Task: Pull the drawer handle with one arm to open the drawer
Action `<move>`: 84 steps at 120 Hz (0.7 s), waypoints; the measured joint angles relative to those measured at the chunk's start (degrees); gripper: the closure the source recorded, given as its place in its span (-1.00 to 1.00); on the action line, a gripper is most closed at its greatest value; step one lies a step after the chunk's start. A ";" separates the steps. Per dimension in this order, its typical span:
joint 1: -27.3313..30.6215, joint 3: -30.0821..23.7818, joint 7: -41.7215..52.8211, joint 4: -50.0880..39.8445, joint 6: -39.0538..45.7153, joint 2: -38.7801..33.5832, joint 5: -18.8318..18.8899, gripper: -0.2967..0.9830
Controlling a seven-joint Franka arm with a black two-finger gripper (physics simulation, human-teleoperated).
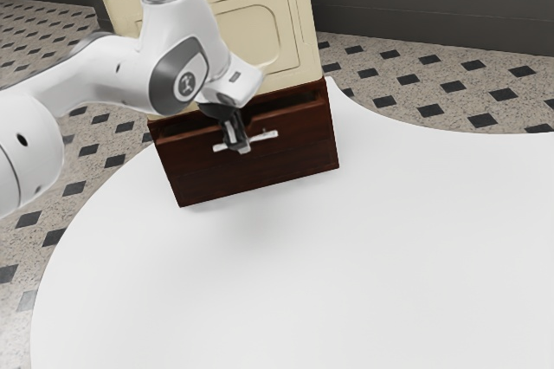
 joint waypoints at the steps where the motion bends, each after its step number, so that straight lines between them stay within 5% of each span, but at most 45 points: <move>1: -0.03 0.00 -0.02 -0.19 0.03 -0.13 0.00 0.53; 84: -4.08 -0.06 -2.08 -12.32 2.66 -9.00 0.18 0.54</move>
